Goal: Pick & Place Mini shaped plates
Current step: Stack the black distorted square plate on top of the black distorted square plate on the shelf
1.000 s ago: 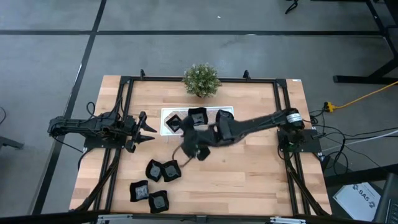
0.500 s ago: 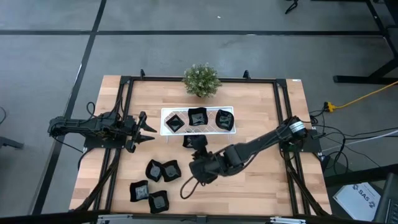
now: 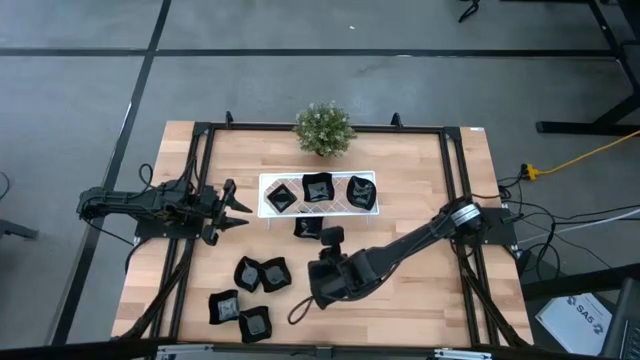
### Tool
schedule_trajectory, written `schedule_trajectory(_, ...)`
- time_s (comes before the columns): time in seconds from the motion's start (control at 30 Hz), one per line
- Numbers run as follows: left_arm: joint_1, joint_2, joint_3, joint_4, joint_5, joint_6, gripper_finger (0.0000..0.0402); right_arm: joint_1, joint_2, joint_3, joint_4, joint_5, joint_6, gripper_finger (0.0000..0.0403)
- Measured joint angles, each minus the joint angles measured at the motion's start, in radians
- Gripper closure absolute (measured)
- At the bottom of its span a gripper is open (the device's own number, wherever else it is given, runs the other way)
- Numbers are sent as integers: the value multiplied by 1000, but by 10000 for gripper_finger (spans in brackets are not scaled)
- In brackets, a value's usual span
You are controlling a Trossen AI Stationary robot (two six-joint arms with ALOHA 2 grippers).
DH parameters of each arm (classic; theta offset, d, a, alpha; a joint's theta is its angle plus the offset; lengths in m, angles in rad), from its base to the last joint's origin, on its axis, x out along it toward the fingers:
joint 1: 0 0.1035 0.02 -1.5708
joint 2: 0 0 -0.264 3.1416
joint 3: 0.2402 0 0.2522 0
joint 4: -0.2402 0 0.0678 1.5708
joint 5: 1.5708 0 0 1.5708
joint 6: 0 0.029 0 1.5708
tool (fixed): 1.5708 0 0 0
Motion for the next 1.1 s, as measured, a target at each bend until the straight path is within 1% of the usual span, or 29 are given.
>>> schedule_trajectory(0.07,0,0,0,6,0,0,258,-1,18,0,-15,1,73,361)
schedule_trajectory(0.17,0,0,0,6,0,0,258,-2,49,0,-15,0,134,361)
schedule_trajectory(0.37,0,0,0,5,0,0,258,-6,110,0,-7,-1,204,361)
schedule_trajectory(0.53,0,0,0,6,0,0,258,-6,122,-1,25,-1,248,361)
schedule_trajectory(0.67,0,0,0,5,0,0,258,-6,122,-3,62,0,244,361)
schedule_trajectory(0.73,0,0,0,5,0,0,258,-6,122,-26,89,1,240,361)
schedule_trajectory(0.87,0,0,0,5,0,0,258,-7,124,-97,198,3,160,361)
schedule_trajectory(0.97,0,0,0,5,0,0,258,-7,124,-152,327,66,98,361)
schedule_trajectory(1.03,0,0,0,5,0,0,258,-7,124,-172,358,113,63,359)
schedule_trajectory(1.1,0,0,0,5,0,0,258,-7,124,-180,371,154,56,348)
